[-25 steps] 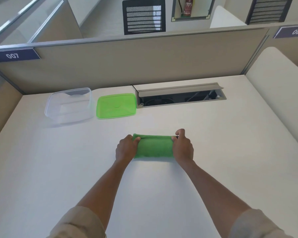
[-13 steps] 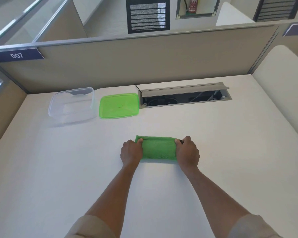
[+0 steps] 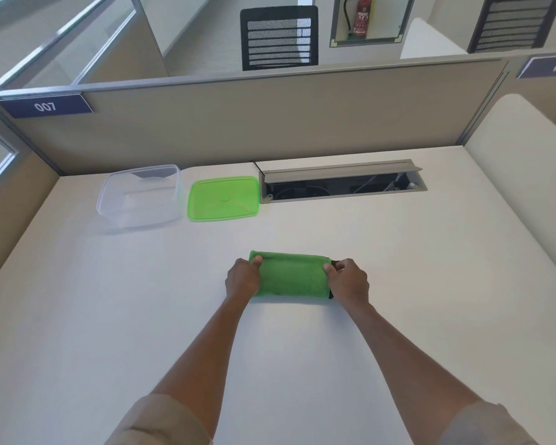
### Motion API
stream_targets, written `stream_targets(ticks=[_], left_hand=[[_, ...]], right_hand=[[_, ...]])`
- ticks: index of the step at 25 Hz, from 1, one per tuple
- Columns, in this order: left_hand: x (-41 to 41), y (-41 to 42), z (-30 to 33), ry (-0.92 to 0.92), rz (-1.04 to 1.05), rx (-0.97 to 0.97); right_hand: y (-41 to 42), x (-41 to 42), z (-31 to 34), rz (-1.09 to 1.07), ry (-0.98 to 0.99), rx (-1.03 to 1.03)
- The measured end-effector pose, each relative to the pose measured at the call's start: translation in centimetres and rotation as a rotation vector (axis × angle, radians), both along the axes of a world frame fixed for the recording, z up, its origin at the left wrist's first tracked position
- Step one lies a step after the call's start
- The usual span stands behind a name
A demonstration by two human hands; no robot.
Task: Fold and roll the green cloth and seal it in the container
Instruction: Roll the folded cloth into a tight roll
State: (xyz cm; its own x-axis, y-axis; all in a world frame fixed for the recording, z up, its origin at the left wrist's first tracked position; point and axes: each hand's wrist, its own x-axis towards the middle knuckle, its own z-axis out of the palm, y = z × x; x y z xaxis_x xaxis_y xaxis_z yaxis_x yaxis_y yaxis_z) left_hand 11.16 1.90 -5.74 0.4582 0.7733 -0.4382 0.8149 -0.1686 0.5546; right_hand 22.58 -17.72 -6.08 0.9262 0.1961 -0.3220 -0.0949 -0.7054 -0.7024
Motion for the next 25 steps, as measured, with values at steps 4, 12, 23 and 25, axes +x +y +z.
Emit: stream_targets(ticks=[4,12,23,25], left_hand=[[-1.2,-0.1,-0.2,-0.239,0.038,-0.219],[-4.6,-1.3,0.1,-0.483,0.146,-0.445],[-7.6,-2.3,2.0,-0.564,0.189,-0.463],[-8.1,-2.1,2.4,-0.536,0.188,-0.417]], right_hand=[[-0.9,-0.1,0.5,-0.008,0.111,0.121],[-2.2,-0.8,1.0,0.043,0.293,0.248],[-2.0,-2.6,2.3,0.005,0.475,0.556],[-1.6,-3.1,2.5,0.008,0.433,0.559]])
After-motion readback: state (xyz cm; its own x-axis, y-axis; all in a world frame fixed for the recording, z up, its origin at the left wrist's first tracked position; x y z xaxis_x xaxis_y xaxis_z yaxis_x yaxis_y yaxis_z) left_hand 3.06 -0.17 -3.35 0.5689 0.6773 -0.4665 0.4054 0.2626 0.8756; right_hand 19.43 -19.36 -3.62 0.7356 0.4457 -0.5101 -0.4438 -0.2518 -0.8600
